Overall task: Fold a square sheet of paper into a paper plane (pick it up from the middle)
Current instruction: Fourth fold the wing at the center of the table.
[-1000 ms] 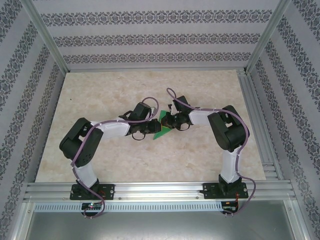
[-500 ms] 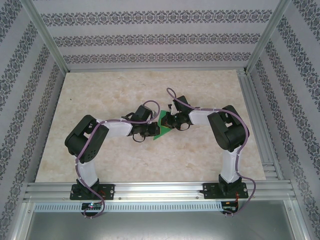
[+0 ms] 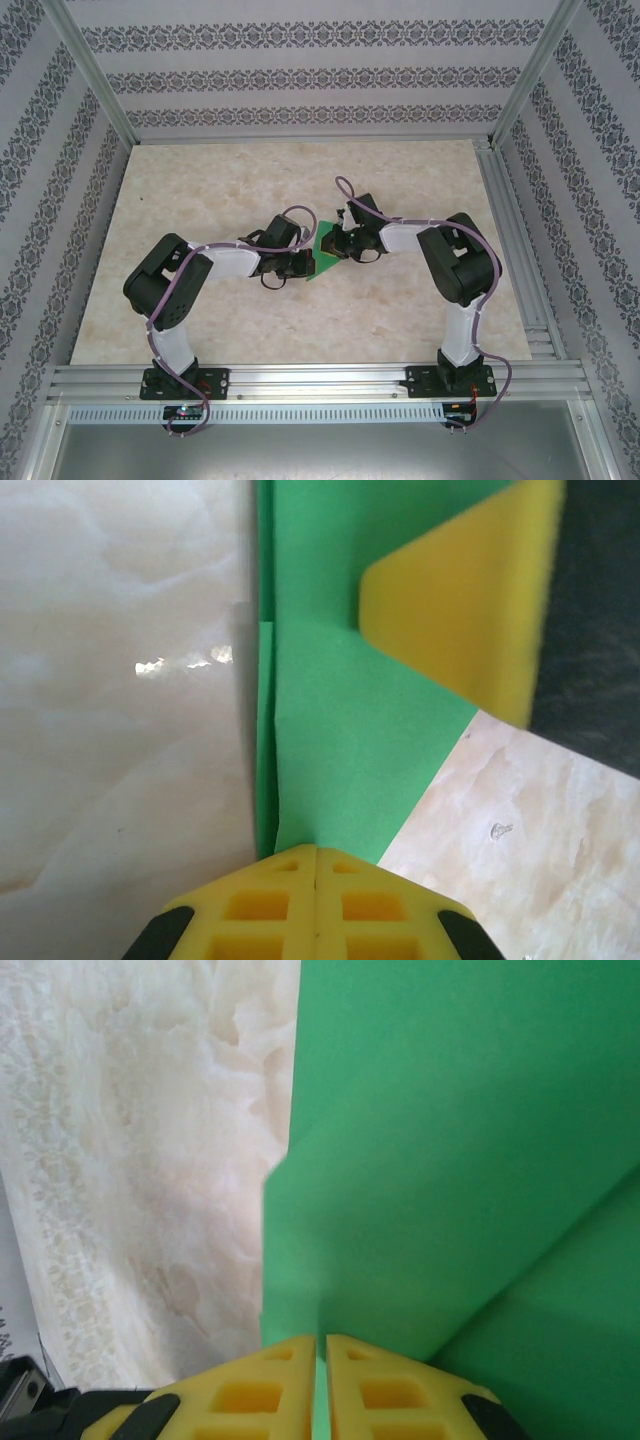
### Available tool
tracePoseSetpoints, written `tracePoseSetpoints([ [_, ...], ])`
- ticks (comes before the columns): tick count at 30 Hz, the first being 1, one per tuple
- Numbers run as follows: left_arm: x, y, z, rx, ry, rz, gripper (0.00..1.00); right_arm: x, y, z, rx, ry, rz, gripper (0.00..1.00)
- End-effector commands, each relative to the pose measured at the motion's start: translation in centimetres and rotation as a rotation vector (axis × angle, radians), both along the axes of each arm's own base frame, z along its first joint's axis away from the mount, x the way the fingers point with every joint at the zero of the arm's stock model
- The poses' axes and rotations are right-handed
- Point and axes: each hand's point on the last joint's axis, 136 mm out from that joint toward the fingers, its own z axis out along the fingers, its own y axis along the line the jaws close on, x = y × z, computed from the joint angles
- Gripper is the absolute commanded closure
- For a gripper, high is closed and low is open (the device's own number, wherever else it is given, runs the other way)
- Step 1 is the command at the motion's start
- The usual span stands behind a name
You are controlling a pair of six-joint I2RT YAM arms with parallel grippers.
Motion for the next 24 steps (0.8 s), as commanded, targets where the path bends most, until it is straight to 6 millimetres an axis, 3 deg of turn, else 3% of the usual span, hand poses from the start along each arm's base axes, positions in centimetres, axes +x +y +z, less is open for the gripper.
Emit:
tracePoseSetpoints([
  [1,-3.0,2.3,-3.2,0.107,0.107,-0.01,0.99,-0.7,0.6,1.7,0.038,-0.027,0.026,0.87],
  [6,-2.9,2.1,-3.2,0.093,0.103,-0.009,1.0,-2.3,1.3,0.6,0.002,0.014,0.057,0.9],
  [13,-3.0,2.1,-3.1,0.09,0.099,-0.011,1.0,-2.8,1.7,-0.8,-0.042,0.053,0.081,0.92],
  [19,-3.5,2.4,-3.2,0.095,0.105,-0.015,1.0,-1.5,0.3,-2.2,-0.109,0.052,0.058,0.92],
  [24,-4.4,2.7,-3.8,0.108,0.134,-0.037,1.0,0.8,-0.7,-2.2,-0.124,0.014,0.033,0.92],
])
